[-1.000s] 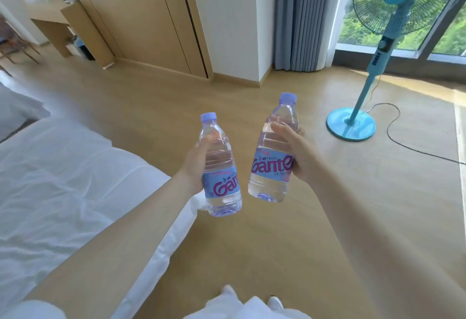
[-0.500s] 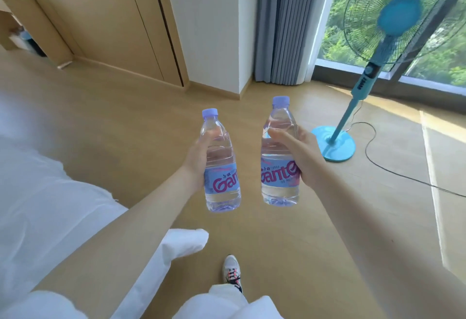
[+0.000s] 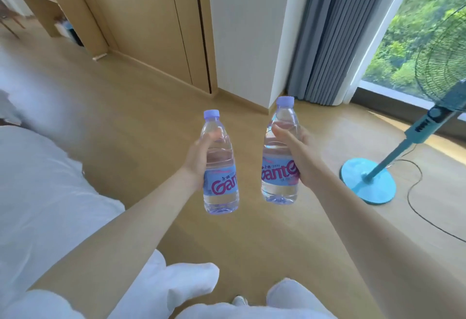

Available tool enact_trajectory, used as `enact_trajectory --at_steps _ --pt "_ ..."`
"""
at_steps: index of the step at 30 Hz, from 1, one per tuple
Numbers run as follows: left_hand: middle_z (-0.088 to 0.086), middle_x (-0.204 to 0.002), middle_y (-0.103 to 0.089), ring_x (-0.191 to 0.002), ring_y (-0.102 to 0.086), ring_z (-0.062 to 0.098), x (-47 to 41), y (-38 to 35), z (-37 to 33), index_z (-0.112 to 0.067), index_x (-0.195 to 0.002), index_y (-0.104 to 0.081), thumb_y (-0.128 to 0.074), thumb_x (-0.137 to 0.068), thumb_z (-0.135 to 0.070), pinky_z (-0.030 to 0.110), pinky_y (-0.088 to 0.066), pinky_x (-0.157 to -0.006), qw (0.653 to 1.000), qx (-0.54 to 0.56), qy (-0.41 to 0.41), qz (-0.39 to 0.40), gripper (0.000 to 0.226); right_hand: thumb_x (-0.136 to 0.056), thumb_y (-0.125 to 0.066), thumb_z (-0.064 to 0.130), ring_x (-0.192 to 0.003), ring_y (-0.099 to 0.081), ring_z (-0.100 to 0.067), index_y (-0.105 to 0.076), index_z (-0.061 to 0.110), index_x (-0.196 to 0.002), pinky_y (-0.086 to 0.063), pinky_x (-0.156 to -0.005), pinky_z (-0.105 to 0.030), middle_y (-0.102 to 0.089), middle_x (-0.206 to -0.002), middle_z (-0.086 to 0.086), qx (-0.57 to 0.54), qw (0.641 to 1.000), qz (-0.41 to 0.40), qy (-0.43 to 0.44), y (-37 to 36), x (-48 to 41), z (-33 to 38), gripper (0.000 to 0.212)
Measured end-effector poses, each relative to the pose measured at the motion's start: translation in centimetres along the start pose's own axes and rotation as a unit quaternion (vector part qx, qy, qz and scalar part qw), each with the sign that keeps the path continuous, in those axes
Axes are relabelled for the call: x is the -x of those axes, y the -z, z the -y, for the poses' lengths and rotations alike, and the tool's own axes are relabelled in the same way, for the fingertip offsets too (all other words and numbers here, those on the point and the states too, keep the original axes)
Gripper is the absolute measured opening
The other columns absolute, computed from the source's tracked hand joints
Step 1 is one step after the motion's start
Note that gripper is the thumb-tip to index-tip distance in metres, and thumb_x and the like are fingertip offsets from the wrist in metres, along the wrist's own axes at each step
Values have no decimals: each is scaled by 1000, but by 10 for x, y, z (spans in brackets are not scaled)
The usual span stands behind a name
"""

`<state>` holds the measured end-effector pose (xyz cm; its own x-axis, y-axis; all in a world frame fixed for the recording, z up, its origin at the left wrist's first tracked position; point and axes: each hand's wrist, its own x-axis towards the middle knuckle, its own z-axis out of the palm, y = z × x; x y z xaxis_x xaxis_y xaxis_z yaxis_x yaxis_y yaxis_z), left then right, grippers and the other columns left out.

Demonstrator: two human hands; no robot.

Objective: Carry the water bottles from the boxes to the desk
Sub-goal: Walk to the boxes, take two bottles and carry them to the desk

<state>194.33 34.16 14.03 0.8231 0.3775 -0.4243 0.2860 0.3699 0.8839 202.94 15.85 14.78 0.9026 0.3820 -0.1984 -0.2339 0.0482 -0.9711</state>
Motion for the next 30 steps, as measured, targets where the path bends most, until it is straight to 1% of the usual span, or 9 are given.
enact_trajectory --at_steps 3,6,10,14,17,20,22,25,30 --pt "6 -74 -67 -65 -65 23 -26 5 -3 -18 -89 -62 -58 -88 -41 31 -54 -65 1000 10 9 -26 24 -86 -70 30 -76 -73 -20 -58 10 -112 -56 -63 -30 -75 -81 -1 1 1000 21 -12 -5 -35 0 35" --pt "6 -76 -64 -63 -63 23 -55 7 -5 -16 -89 -59 -65 -79 -46 32 -52 -68 999 23 17 -41 32 -86 -70 27 -72 -72 -18 -60 10 -107 -54 -61 -29 -72 -80 0 -3 999 48 -11 -9 -76 3 28" --pt "5 -76 -66 -62 -65 23 -102 1 -24 -15 -96 -62 -66 -75 -48 32 -53 -68 996 14 -2 -86 39 -85 -71 28 -72 -71 -20 -59 9 -109 -55 -64 -32 -71 -83 -3 -6 996 89 -20 -12 -143 15 33" --pt "3 -80 -68 -64 -66 20 -146 -15 -58 -16 -92 -64 -64 -80 -45 30 -52 -68 993 18 -26 -112 31 -86 -70 28 -70 -71 -20 -59 9 -110 -56 -64 -32 -71 -80 -2 5 990 137 -29 -8 -208 40 33" --pt "1 -80 -69 -66 -67 18 -175 -32 -85 -19 -87 -66 -57 -90 -41 27 -54 -67 991 28 -43 -122 24 -80 -75 31 -70 -71 -21 -59 5 -113 -58 -64 -33 -71 -83 -5 14 986 163 -25 -4 -252 62 44" --pt "0 -77 -71 -66 -67 18 -202 -50 -105 -18 -80 -68 -57 -91 -39 30 -53 -72 984 41 -54 -162 27 -73 -76 36 -74 -72 -24 -59 7 -114 -60 -68 -37 -71 -90 -9 13 983 184 -27 -1 -291 78 54" --pt "1 -73 -71 -63 -67 18 -219 -57 -113 -15 -78 -68 -60 -90 -40 30 -53 -71 979 45 -68 -189 28 -69 -75 39 -75 -72 -24 -59 8 -113 -60 -71 -40 -72 -91 -9 13 981 191 -33 0 -312 84 56" --pt "-1 -70 -71 -63 -68 17 -238 -62 -119 -15 -78 -68 -62 -88 -43 27 -53 -66 969 46 -69 -232 30 -75 -76 36 -74 -72 -22 -59 9 -113 -59 -72 -38 -72 -89 -7 9 978 203 -37 -2 -340 85 50" --pt "-1 -72 -73 -66 -69 16 -256 -54 -122 -18 -78 -68 -57 -89 -53 29 -52 -69 959 70 -59 -268 38 -81 -74 43 -77 -73 -25 -60 8 -115 -60 -73 -40 -73 -95 -11 10 972 224 -67 -17 -374 77 51"
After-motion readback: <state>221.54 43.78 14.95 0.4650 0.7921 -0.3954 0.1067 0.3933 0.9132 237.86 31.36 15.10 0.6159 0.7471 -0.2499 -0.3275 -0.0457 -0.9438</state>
